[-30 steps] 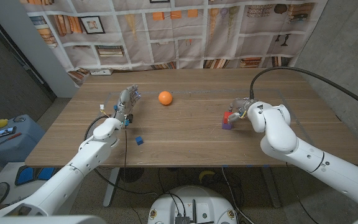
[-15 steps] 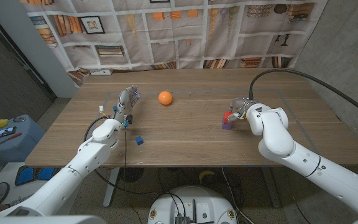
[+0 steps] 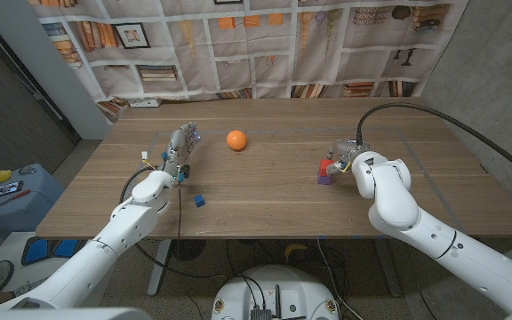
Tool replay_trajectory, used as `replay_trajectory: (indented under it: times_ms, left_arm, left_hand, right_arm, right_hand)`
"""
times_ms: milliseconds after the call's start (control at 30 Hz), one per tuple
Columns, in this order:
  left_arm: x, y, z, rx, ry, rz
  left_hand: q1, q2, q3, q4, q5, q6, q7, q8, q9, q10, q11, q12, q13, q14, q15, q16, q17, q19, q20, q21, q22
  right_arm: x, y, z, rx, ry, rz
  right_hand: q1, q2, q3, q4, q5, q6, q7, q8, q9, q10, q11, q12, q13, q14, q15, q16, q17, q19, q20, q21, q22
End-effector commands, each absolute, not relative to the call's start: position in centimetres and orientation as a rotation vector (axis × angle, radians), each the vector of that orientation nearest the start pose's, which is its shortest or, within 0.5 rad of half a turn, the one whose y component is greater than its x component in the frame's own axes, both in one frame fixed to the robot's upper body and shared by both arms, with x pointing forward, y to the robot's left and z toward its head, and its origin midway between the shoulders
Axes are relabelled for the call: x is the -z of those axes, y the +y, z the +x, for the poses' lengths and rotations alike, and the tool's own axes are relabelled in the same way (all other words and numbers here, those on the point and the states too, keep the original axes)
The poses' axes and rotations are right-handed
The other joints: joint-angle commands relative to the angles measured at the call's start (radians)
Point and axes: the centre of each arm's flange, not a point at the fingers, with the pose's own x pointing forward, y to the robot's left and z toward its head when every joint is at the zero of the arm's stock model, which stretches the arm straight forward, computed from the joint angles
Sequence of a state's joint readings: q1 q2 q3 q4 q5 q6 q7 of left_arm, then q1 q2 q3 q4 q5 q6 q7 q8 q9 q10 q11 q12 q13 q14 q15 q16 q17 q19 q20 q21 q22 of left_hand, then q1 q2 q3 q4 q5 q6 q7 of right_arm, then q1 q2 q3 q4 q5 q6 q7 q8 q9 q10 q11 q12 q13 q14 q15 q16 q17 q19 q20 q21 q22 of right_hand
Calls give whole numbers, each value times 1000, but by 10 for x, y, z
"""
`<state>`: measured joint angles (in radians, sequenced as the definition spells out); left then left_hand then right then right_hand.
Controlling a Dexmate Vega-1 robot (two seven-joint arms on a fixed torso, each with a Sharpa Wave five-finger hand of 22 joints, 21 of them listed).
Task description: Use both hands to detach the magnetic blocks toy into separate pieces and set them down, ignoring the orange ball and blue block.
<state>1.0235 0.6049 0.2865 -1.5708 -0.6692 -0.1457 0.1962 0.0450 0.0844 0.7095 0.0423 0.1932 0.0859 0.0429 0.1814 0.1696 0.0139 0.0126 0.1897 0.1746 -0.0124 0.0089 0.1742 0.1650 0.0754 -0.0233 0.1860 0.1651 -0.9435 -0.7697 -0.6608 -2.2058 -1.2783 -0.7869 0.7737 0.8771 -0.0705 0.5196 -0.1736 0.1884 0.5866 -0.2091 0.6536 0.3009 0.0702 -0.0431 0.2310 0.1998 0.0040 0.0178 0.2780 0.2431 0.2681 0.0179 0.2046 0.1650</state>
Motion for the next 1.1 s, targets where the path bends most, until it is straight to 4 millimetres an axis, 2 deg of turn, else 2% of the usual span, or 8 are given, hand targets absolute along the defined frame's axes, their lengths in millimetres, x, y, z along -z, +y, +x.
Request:
replay_trajectory:
  times_ms: [33, 133, 167, 700, 1100]
  left_arm:
    - [47, 314, 609, 48, -518, -64]
    - [46, 313, 608, 52, -521, -63]
    - [46, 312, 608, 54, -522, -64]
    - [41, 307, 600, 73, -545, -39]
    - [36, 305, 594, 85, -553, -16]
  left_hand:
    - [-13, 73, 8, 1, -2, 8, -1, 3, 6, 11, 1, 2, 1, 3, 3, 1, 3, 4, 7, 5, 5]
    - [-14, 73, 9, 1, -2, 8, -2, 3, 6, 11, 0, 2, 2, 3, 5, 1, 3, 4, 7, 5, 5]
    - [-14, 73, 9, 1, -2, 8, -2, 3, 6, 11, 0, 2, 2, 3, 5, 1, 3, 4, 7, 5, 5]
    - [-14, 71, 11, 0, -2, 9, -2, 2, 6, 11, 0, 2, 2, 2, 5, 1, 2, 3, 11, 5, 6]
    - [-12, 70, 13, -3, -2, 9, -2, 2, 6, 12, 1, 2, 2, 3, 5, 1, 1, 3, 11, 5, 6]
  right_arm:
    - [14, -198, 508, 151, -125, -1707]
    - [12, -200, 506, 153, -141, -1693]
    - [11, -200, 505, 153, -146, -1685]
    - [-1, -208, 498, 134, -209, -1565]
    - [-7, -210, 497, 125, -266, -1492]
  right_hand:
    - [21, 16, -4, 3, 0, 40, -7, 20, 8, 19, -1, 7, 3, 10, -2, 9, 4, 13, -1, 3, 6]
    - [25, 22, -6, 5, 0, 57, -8, 29, 10, 27, -3, 8, 3, 11, -4, 10, 5, 14, -3, 2, 6]
    - [28, 29, -7, 7, 0, 77, -8, 39, 13, 30, -4, 6, 2, 11, -7, 10, 7, 15, -4, 0, 6]
    - [32, 38, -14, 9, 1, 101, -10, 54, 17, 46, -5, 6, 2, 13, -9, 12, 10, 19, -5, -2, 6]
    - [29, 56, -24, 17, 1, 151, -9, 75, 16, 67, -12, 7, 2, 21, -16, 16, 13, 24, -7, -4, 6]
